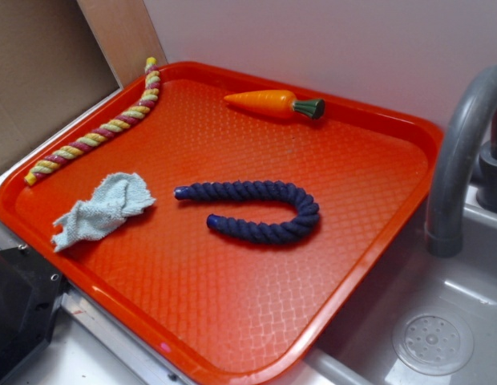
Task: Grab the blue cloth.
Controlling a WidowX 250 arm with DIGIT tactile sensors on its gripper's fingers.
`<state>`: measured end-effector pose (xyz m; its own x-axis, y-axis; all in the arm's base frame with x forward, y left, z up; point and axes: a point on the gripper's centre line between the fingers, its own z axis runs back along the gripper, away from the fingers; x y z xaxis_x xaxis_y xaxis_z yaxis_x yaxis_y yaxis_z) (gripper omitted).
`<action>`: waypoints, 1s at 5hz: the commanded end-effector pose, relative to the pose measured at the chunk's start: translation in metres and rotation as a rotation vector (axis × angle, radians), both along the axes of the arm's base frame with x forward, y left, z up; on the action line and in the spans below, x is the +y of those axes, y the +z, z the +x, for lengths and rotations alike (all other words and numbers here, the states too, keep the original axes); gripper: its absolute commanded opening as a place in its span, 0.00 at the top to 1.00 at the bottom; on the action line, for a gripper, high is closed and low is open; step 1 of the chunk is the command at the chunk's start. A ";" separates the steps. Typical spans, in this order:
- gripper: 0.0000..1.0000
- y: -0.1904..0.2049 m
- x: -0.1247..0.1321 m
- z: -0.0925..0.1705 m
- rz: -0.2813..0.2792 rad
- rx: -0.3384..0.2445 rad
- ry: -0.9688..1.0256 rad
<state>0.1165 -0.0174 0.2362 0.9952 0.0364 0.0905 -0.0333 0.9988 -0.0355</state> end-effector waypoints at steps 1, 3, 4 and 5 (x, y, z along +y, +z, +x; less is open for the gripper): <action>0.00 0.000 0.000 0.000 0.000 0.000 0.000; 0.00 -0.096 -0.020 0.038 0.043 -0.080 -0.029; 0.00 -0.146 -0.018 0.040 0.085 -0.075 -0.055; 0.00 -0.195 -0.007 0.025 0.175 -0.058 -0.078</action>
<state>0.1353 -0.0234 0.0361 0.9912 -0.0545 0.1205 0.0364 0.9884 0.1474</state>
